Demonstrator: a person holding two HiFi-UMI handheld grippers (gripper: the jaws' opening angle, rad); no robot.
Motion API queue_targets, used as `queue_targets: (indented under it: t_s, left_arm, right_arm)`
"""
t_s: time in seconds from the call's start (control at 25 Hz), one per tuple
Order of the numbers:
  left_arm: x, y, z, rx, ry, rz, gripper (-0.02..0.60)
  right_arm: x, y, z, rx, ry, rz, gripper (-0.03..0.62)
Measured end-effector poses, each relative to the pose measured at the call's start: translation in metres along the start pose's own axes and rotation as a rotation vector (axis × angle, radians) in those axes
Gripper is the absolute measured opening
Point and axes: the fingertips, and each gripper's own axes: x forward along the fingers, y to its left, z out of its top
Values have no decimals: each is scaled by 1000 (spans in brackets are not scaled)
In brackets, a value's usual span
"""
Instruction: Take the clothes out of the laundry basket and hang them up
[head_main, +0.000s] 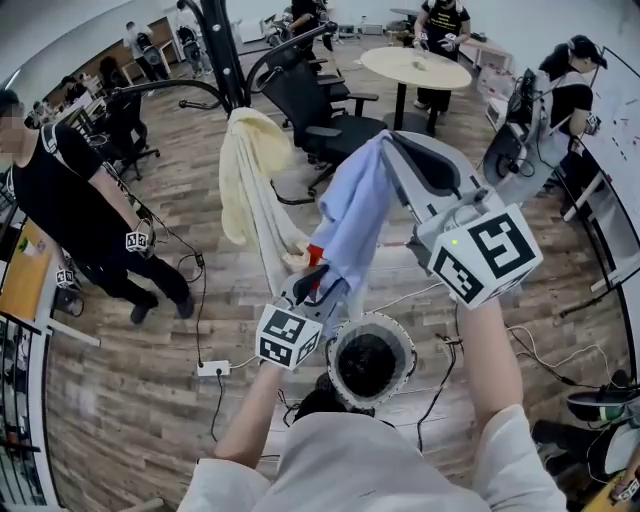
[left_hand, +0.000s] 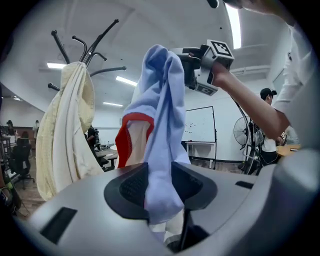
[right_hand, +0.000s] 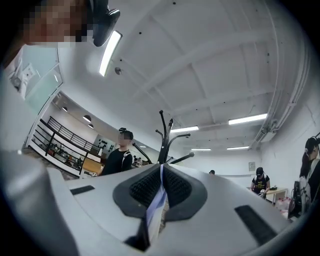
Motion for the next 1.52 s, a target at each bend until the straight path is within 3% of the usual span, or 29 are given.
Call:
queue_targets:
  t_s: [0.28,0.44,0.88,1.08,1.52]
  left_arm:
    - [7,0,35,32,-58,-8,181]
    - [11,10,69,66,-111,8,44]
    - [7,44,182,173,-312,-21,31]
    - [6,78,234,308,-357,68,31]
    - [1,143,331,439,-438,196,29]
  right_arm:
    - [16,-16,43,-17,-64,-7,21]
    - [29,-27,70,-65,-103,-11,21]
    - [98,-59,161,-233,-182,-7,21]
    - [138,-73,204,-322,-230,-22,21]
    - [227,-116,256,-508,-224,-104,21]
